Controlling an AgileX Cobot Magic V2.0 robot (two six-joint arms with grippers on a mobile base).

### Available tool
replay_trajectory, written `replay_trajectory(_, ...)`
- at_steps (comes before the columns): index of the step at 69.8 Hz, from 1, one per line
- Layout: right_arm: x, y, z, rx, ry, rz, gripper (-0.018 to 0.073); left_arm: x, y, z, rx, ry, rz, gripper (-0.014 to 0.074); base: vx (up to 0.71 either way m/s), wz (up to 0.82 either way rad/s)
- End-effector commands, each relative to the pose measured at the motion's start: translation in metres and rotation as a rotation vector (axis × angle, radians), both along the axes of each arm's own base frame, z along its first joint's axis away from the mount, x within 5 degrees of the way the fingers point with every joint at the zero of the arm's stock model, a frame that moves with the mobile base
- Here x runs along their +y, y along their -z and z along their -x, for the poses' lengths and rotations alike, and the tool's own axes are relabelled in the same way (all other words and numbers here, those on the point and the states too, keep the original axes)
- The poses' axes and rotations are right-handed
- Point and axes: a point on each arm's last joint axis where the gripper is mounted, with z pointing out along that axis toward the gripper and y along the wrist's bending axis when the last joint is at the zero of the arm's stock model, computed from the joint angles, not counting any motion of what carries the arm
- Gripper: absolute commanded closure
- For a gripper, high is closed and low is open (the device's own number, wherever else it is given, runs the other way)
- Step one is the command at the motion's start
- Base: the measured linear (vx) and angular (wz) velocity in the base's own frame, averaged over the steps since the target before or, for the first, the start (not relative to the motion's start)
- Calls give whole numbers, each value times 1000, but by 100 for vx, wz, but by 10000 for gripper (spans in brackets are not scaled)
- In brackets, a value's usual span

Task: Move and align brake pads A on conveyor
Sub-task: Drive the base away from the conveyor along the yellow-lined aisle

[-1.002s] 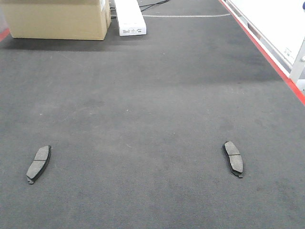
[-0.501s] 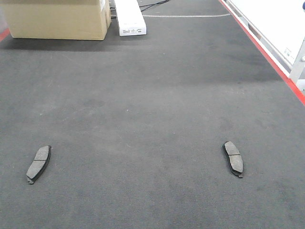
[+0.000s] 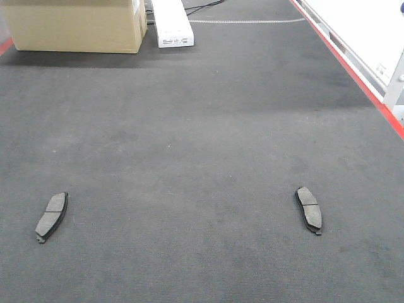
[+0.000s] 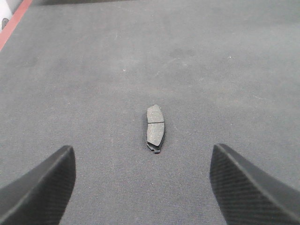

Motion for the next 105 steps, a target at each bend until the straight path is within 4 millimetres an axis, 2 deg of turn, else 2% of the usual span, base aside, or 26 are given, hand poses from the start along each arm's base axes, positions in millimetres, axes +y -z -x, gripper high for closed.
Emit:
replay_trajectory(1,-1,-13,-3,-73,12,-10,-30,-1,-12,-3,-81,8,-1,48,0,0)
replay_trajectory(46,-1,-13,-3,-73,12,-10,-30,-1,-12,-3,-80,11,6,48,-15,-1)
replay_trajectory(105,-1,-13,-3,-69,12,-9,-30,-1,-12,-3,-80,11,5,48,-39,-54)
